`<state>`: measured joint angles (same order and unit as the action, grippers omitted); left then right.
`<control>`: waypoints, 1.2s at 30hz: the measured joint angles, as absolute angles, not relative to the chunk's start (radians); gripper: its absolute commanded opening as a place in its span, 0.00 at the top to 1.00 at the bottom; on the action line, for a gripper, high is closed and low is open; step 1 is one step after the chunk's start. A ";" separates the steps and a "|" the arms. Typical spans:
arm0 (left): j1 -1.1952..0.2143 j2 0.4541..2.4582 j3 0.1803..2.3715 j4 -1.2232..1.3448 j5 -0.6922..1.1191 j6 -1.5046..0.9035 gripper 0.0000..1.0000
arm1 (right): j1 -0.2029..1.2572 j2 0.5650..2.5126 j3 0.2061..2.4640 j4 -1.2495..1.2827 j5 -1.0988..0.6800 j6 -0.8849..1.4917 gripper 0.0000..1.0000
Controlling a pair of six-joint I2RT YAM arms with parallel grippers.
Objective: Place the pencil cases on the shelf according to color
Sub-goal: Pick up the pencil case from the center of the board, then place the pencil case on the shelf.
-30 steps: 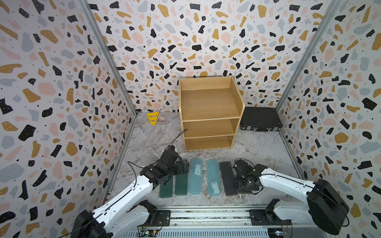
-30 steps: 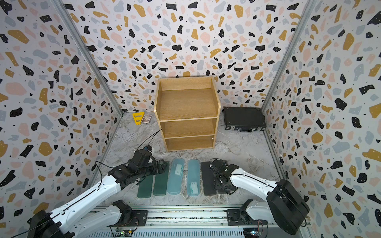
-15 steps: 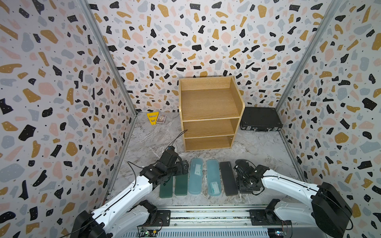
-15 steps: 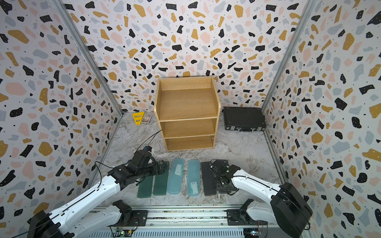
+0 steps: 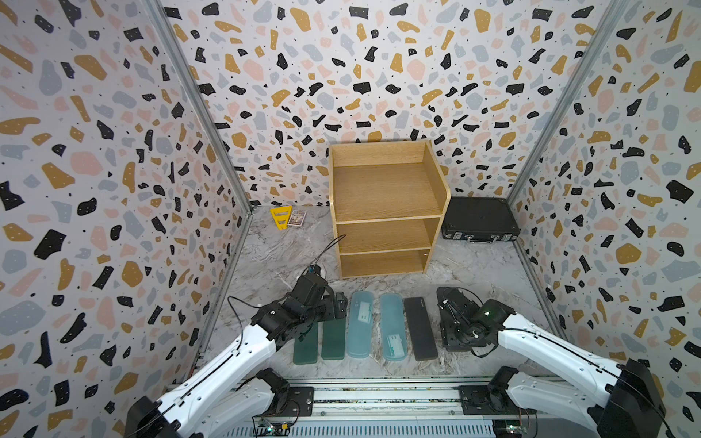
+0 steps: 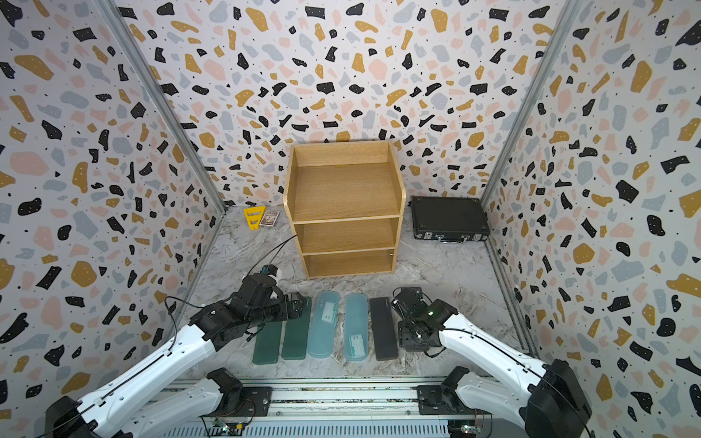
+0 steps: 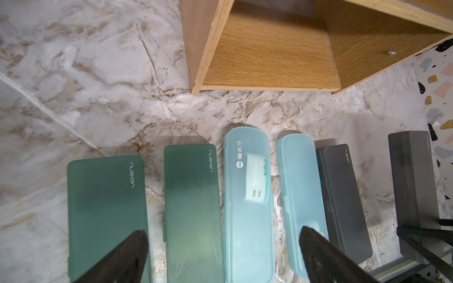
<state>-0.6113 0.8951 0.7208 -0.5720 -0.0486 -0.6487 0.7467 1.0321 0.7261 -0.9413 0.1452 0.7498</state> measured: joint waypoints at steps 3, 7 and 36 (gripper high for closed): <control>-0.614 0.877 0.722 -0.585 -0.052 -0.651 0.00 | 0.747 1.015 0.775 -0.975 0.137 0.730 0.95; -0.617 0.874 0.746 -0.618 -0.058 -0.652 0.00 | 0.747 1.003 0.832 -1.013 0.114 0.697 0.96; -0.637 0.976 1.107 -0.792 -0.135 -0.647 0.00 | 0.747 1.238 1.508 -1.269 0.010 0.473 0.98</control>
<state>-0.6369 0.9756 1.1072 -0.7918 -0.1352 -0.6468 0.7467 1.2385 1.5078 -1.2694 0.0101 0.4728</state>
